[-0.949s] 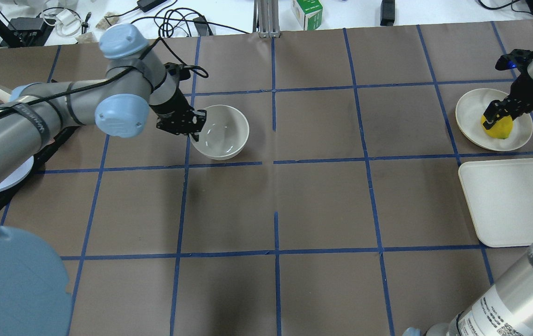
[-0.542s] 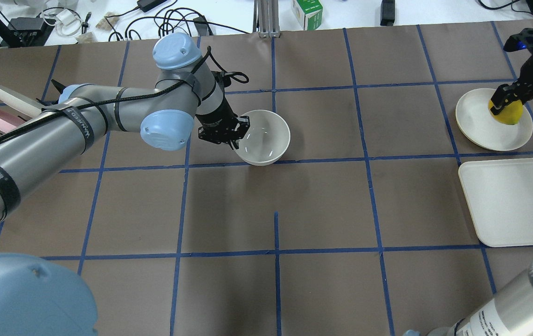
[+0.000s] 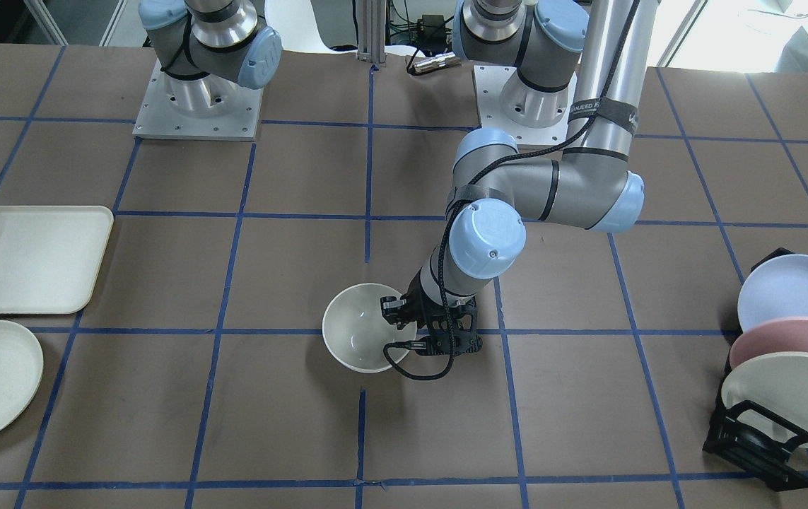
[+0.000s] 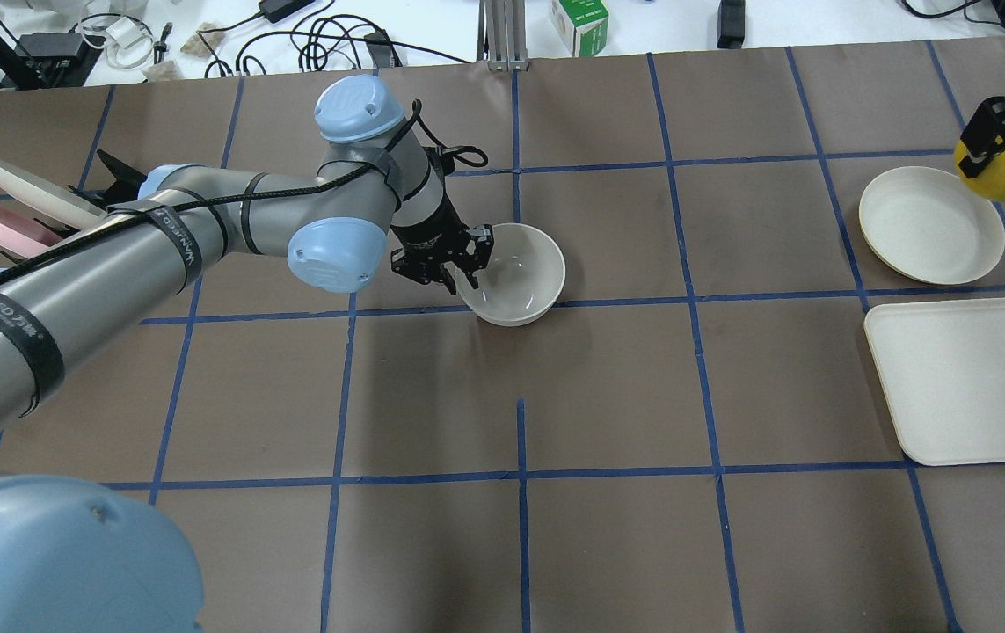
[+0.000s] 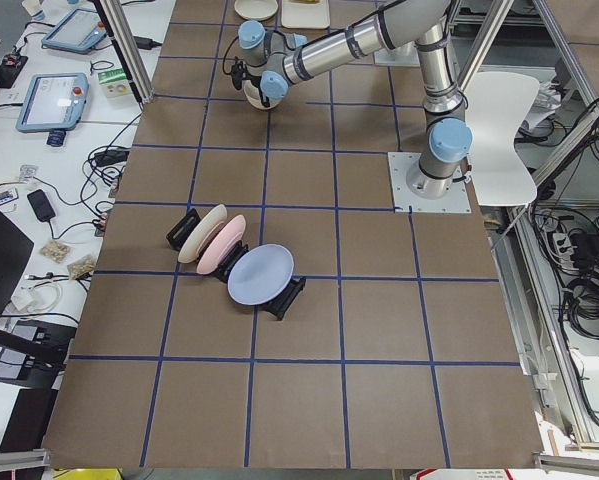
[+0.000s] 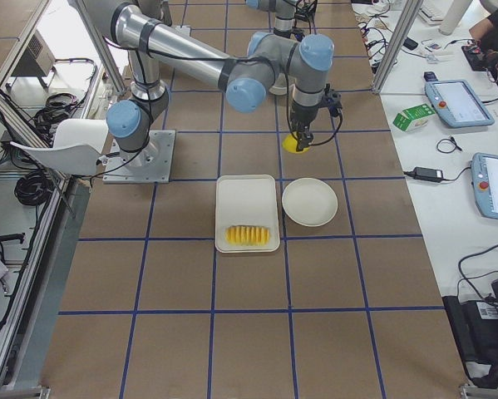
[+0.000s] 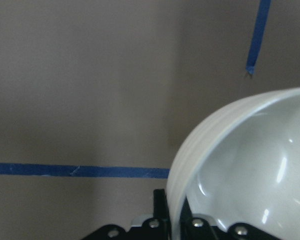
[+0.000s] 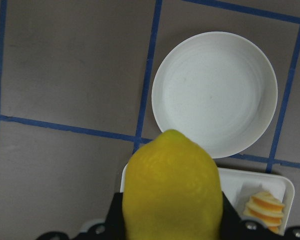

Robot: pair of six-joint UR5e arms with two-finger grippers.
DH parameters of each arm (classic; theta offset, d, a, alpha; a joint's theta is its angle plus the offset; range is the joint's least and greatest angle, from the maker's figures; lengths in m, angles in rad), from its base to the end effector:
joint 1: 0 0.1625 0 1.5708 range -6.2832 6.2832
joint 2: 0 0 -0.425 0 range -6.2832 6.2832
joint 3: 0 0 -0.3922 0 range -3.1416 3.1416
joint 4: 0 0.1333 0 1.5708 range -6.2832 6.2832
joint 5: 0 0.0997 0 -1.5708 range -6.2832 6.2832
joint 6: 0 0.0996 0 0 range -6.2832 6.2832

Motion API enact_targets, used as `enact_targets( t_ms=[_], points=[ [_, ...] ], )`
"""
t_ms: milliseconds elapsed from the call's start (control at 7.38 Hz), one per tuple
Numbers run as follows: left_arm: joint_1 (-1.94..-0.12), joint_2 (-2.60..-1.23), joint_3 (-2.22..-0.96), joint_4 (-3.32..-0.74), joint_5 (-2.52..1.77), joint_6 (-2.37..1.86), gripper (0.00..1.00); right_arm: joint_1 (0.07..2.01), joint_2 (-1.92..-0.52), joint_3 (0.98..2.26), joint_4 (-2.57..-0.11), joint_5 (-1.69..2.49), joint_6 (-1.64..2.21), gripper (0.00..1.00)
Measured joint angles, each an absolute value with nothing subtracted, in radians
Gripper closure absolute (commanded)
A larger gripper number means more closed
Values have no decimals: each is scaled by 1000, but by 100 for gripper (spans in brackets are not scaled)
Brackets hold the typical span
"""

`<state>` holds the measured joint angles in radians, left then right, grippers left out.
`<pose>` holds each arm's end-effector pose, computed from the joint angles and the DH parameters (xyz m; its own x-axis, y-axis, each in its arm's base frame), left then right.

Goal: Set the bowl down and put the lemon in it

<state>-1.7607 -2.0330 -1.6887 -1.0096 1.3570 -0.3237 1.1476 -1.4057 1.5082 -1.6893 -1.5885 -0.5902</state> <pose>-0.2678 -0.5752 0.2287 -0.9706 -0.1412 0.1951 -0.1266 0.9883 0.0854 -0.1106 -0.5658 0.4436 -0.9858 -0.1660 0.0236 -0.1661 0.9861 -0.0034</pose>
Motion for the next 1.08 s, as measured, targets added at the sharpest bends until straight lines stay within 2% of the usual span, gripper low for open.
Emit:
enact_targets(
  t_ms=[407,678,1085],
  points=[
    [-1690,-1932,-1622,-1094,1397,-196,0,1333,-1449,1517,-1641,-1583,-336,58],
    [-1611,-1823,-1596,-1254,1453,-70,0,1531,-1409,1512,-1674,-1577,-75,57],
    [-1559,-1654,-1530,-1538,1586,39,0,1821,-1297,1507,-1855,-1572,241,55]
  ],
)
